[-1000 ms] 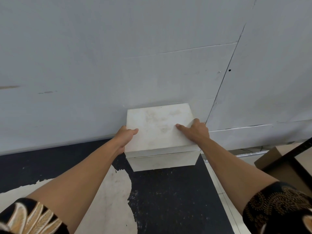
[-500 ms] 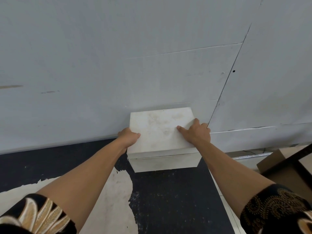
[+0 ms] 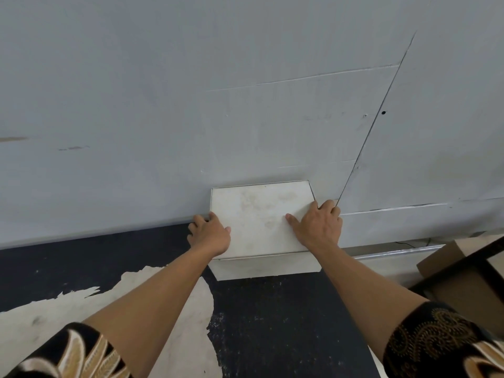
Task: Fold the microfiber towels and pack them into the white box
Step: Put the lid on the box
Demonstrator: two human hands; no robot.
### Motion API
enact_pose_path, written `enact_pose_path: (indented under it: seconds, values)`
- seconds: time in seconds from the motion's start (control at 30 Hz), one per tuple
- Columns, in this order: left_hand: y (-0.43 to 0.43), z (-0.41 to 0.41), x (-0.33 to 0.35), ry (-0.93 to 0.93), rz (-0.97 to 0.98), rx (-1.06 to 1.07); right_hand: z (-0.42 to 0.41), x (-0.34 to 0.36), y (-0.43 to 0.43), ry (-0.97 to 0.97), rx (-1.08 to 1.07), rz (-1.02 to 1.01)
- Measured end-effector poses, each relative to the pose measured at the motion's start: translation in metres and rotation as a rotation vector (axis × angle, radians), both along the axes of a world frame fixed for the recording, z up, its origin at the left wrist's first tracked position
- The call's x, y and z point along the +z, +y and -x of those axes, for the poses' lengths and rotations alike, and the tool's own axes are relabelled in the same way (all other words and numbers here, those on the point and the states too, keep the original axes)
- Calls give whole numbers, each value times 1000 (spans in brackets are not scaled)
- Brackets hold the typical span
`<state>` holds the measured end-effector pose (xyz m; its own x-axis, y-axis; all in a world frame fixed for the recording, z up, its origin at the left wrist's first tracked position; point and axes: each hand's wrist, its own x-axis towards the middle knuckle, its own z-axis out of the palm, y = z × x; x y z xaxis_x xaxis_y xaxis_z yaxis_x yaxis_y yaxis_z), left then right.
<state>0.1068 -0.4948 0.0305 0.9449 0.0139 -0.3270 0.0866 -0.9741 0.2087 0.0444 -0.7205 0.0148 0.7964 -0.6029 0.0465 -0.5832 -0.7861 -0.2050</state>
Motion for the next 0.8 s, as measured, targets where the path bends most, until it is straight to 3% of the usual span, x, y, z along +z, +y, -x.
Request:
enact_pose_path:
  seconds: [0.1, 0.27, 0.63, 0.8]
  values:
    - [-5, -7, -1, 14, 14, -19, -7, 2, 3, 21, 37, 35]
    - [-2, -16, -7, 68, 59, -75, -11, -11, 3, 90, 99, -138]
    - [6, -6, -13, 27, 10, -137, -5, -20, 7, 51, 84, -82]
    - [10, 2, -13, 20, 177, -68, -7, -15, 8, 90, 74, -143]
